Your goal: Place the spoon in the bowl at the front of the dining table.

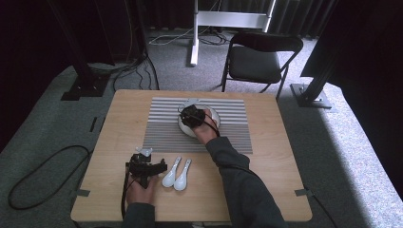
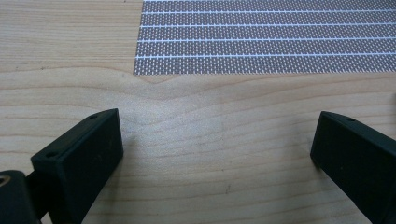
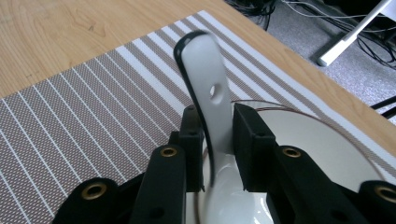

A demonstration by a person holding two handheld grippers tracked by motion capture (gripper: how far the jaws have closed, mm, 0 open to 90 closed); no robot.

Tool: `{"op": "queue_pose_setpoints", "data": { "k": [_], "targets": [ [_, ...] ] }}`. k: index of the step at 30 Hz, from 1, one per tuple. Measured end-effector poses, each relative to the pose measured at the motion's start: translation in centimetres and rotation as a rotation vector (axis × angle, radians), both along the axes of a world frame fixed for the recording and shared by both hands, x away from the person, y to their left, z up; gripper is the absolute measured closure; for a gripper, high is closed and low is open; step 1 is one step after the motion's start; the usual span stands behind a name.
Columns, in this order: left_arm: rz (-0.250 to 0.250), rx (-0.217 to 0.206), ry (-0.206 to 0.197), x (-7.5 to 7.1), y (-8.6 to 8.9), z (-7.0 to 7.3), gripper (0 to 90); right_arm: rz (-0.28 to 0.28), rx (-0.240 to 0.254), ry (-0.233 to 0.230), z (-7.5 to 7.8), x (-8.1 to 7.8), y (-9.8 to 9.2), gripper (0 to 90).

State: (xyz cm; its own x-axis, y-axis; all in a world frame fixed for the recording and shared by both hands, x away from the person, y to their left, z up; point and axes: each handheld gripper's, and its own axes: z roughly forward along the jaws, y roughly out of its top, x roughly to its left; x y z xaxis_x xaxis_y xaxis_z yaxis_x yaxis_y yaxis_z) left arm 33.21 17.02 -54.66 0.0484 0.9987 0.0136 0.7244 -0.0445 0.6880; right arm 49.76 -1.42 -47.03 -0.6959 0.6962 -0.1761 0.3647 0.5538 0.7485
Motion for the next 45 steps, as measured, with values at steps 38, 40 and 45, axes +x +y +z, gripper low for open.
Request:
{"op": "queue_pose_setpoints", "data": {
  "k": [38, 40, 45],
  "targets": [
    [0.000, -0.002, -0.002, 0.0, 0.0, 0.0, 2.6, 0.021, 0.033, 0.028, -0.3, -0.7, -0.7, 69.3],
    [0.000, -0.002, -0.003, 0.0, 0.0, 0.0, 2.7, 0.021, 0.035, 0.028, -0.2, -0.6, -0.8, 69.4],
    [-0.002, -0.001, -0.001, 0.0, 0.0, 0.0, 2.7, 0.023, 0.033, 0.027, -0.1, -0.7, -0.9, 69.5]
  ]
}}
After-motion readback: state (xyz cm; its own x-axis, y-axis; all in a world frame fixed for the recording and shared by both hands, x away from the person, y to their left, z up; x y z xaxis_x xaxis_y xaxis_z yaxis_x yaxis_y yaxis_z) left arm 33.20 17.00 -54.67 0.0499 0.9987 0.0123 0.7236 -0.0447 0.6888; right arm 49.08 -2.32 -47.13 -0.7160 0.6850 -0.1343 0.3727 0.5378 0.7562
